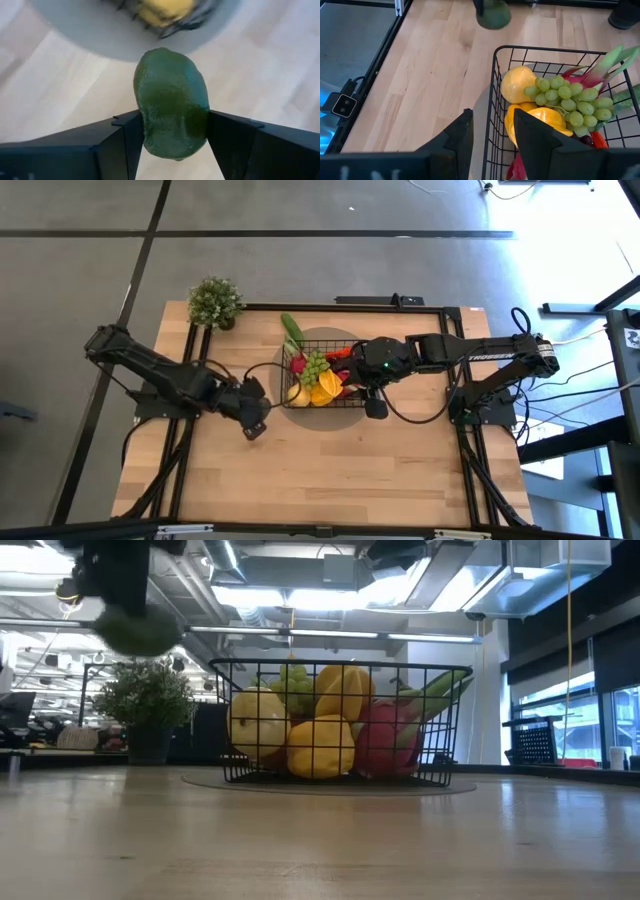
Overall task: Build produce basket
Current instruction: Put the green lime into the black wire basket
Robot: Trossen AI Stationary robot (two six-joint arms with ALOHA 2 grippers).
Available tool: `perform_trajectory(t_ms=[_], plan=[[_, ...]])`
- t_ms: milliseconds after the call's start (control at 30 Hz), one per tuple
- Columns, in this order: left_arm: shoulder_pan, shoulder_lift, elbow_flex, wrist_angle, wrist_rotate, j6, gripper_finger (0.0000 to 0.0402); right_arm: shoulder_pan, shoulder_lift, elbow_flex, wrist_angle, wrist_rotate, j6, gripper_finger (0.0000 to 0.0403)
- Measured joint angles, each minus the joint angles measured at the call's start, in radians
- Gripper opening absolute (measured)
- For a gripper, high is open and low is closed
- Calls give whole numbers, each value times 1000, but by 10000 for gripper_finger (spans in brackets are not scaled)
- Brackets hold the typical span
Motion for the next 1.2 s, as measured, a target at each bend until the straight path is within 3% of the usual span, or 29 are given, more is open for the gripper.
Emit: perform_trajectory(t_ms=[267,567,833,1033,1200], plan=[[22,9,131,17,-92,246,170,0,0,0,0,0,-2,131],[178,115,138,306,-75,570,170,0,0,0,8,0,0,131],[272,175,137,291,-72,595,170,0,0,0,8,0,3,131],[314,220,137,279,21,595,170,0,0,0,8,0,-1,131],[323,248,137,267,25,595,170,0,0,0,10,0,-1,131]])
